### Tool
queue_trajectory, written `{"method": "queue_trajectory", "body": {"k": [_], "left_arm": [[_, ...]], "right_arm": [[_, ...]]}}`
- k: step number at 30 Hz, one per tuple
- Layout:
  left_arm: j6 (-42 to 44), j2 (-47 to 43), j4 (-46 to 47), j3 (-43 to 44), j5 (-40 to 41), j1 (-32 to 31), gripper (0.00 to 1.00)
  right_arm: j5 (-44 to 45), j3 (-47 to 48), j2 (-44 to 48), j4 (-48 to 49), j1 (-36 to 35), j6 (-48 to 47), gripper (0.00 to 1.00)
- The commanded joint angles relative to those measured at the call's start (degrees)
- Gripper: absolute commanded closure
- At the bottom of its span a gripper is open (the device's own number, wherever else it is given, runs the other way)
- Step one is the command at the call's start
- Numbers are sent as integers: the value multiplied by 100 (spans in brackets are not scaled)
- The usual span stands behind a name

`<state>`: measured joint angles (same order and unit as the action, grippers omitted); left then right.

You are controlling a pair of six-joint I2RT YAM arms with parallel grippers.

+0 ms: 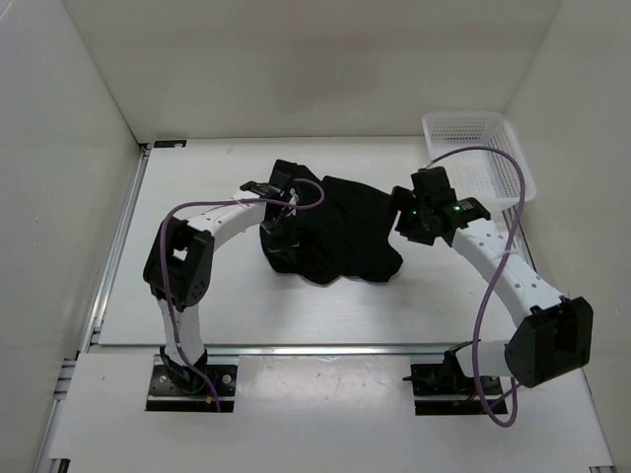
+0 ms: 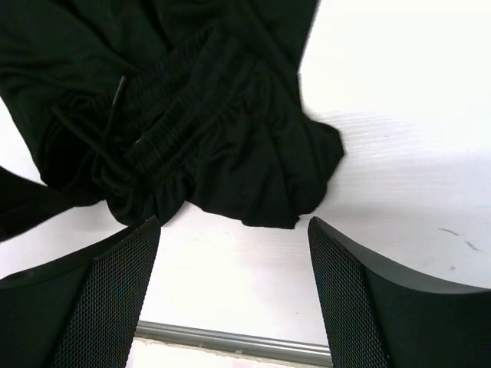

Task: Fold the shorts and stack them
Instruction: Flatten the shorts out

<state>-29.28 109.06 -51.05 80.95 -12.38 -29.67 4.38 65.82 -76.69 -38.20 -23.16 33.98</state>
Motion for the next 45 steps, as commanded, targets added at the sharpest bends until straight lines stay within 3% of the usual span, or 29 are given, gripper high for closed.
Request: {"method": "queue_trajectory", "body": {"k": [1, 5, 10, 13, 14, 15, 17, 19, 21, 22, 23, 26, 27, 29, 30, 31, 34, 36, 41, 45], "left_arm": [[115, -471, 77, 298, 43, -318, 90], [238, -1201, -98, 676, 43, -1197, 90], [405, -1019, -343, 1413, -265, -2479, 90], [405, -781, -983, 2038, 287, -2535, 69], [466, -711, -1082, 2117, 419, -2352, 55], [467, -771, -1135, 2118, 499, -2237, 25], [528, -903, -1136, 2014, 500, -1774, 11], [528, -1174, -987, 1619, 438, -1412, 13], [528, -1368, -742, 1050, 386, -834, 22], [528, -1517, -662, 846, 333, -638, 39], [450, -1580, -591, 652, 333, -436, 49], [230, -1694, -354, -121, 333, 293, 73], [108, -1747, -292, -497, 333, 591, 73], [-7, -1747, -82, -860, 281, 848, 60], [-8, -1747, 15, -1018, 280, 1058, 38], [-77, -1747, 103, -1298, 141, 1164, 25], [-192, -1502, 306, -1520, -27, 1367, 5], [-245, -1266, 367, -1520, -27, 1367, 3], [-351, -720, 490, -1231, 201, 1367, 3], [-351, -201, 490, -967, 262, 1420, 11]], "right_arm": [[-78, -34, 286, -232, 293, -251, 18], [1, -227, 532, -346, 750, -313, 18], [-138, -456, 821, -347, 1410, -497, 18], [-218, -579, 883, -408, 1515, -550, 18], [-219, -640, 883, -460, 1516, -550, 18], [-288, -641, 962, -461, 1516, -550, 18], [-368, -816, 1023, -461, 1516, -550, 18], [-421, -948, 1094, -461, 1516, -550, 18], [-613, -1053, 1225, -514, 1516, -550, 18], [-666, -1106, 1226, -514, 1516, -550, 18], [-719, -1228, 1296, -514, 1446, -550, 18], [-1053, -1579, 1532, -514, 1193, -332, 18], [-1132, -1694, 1595, -566, 1095, -261, 18], [-1351, -2071, 1787, -566, 710, -59, 18], [-1448, -2213, 1858, -566, 559, 12, 17], [-1562, -2336, 1972, -566, 427, 65, 12], [-1651, -2688, 2131, -732, -117, 346, 6], [-1476, -2794, 2218, -891, -443, 530, 1], [-1238, -2952, 2386, -1146, -803, 663, 1], [-1317, -3023, 2053, -752, -997, 663, 5]]}}
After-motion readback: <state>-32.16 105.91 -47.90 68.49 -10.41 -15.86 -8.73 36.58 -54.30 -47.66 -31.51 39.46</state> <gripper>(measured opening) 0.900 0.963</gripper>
